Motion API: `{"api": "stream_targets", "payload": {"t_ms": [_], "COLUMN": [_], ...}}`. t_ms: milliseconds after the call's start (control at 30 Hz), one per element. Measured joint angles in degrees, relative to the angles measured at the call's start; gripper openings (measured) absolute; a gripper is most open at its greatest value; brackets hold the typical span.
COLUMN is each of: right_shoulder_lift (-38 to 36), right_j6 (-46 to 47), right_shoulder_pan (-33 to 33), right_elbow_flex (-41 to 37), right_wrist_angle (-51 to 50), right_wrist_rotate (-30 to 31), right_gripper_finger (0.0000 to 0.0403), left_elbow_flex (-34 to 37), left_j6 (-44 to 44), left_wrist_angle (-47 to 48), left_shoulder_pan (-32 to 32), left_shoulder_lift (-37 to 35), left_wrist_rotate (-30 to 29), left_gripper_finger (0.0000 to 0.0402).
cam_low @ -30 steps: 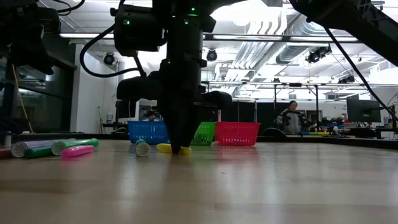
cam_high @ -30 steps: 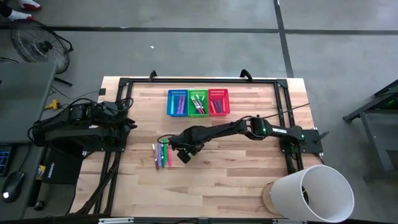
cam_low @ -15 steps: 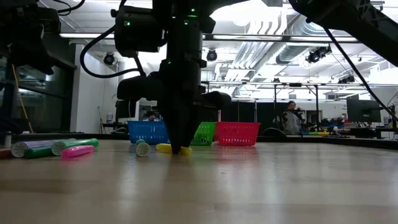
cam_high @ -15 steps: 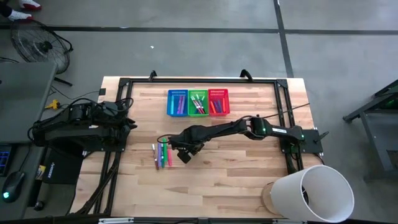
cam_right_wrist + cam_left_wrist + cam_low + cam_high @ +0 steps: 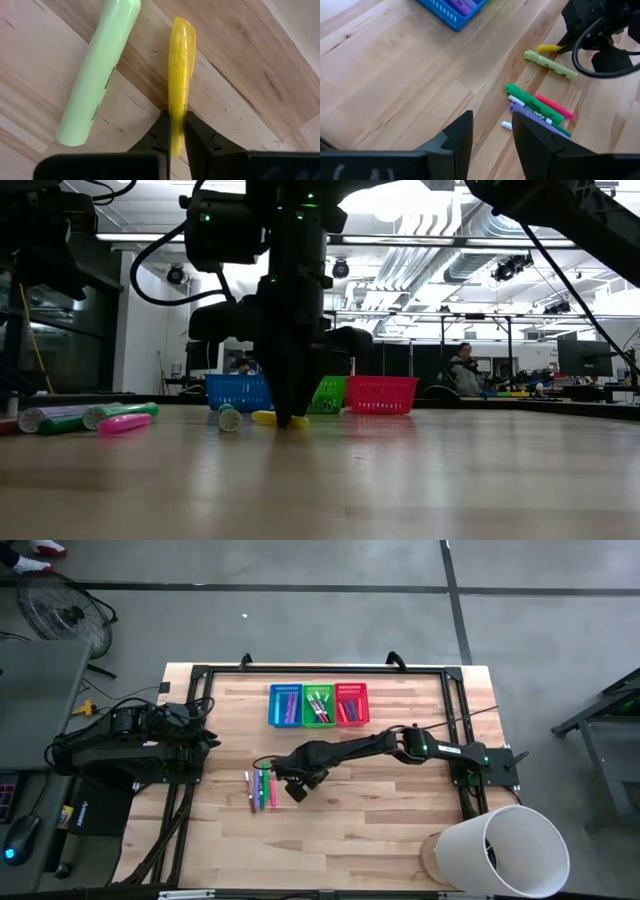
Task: Pick & Place Markers
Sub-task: Put the yellow highlighter into the red bin
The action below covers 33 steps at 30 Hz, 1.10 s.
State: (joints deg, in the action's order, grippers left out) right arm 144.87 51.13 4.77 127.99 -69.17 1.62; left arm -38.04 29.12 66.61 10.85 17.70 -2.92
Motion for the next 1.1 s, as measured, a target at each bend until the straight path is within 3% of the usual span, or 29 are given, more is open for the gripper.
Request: {"api": "stream_targets", "payload": {"t_ms": [433,767,1100], "right_shoulder_lift": [-9.9,-19.4,-24.0], "right_j6": [1.0,2.8,7.0], "right_shoulder_pan": [-1.4,-2.1,-3.5], "right_elbow_flex": [0.0,0.2,0.3], "right_wrist_angle": [-4.8,-8.5,-13.7], "right_wrist_rotate": [6.2,18.1,31.5], "right_gripper_finger": [0.002,0.002,0.002], "left_elbow_flex": [0.0,0.0,0.0], "left_j6": [-0.1,-0.2,1.1], "left_wrist_angle": [0.0,0.0,0.0], "left_shoulder_pan": [0.0,0.0,0.0], "left_shoulder_lift": [0.0,0.0,0.0], "left_wrist_rotate": [0.0,0.0,-0.2], "left_gripper_finger": [0.0136,0.0136,0.0136]}}
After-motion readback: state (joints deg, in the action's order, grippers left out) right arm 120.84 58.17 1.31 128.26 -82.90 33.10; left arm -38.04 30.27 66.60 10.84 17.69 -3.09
